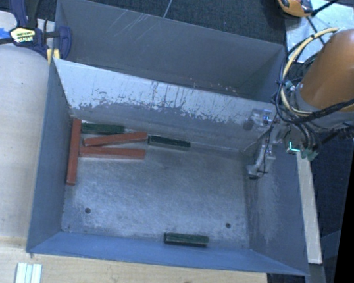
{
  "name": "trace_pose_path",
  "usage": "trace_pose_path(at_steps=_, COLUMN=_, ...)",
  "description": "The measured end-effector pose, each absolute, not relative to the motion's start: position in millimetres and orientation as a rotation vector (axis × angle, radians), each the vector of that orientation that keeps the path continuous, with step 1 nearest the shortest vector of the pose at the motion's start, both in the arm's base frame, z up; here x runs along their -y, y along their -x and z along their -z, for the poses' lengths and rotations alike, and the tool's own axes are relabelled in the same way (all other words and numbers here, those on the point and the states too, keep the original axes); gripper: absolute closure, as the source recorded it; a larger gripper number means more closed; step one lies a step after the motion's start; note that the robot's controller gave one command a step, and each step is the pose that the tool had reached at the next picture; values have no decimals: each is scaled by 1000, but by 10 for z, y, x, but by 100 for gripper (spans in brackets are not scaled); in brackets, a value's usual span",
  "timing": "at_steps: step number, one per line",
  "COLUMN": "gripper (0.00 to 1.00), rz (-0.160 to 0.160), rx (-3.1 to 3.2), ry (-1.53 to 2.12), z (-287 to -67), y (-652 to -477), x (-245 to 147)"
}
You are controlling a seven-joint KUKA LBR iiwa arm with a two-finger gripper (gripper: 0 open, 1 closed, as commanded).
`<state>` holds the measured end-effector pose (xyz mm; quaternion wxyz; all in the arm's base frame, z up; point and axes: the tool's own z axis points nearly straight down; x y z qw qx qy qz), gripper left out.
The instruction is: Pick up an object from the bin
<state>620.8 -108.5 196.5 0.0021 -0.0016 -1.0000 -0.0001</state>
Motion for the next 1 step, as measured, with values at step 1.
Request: trace_pose_path(at_steps=1, gripper=100, rz=-1, rx=3146, ry=-1, z=-2016, y=-6226, x=1079)
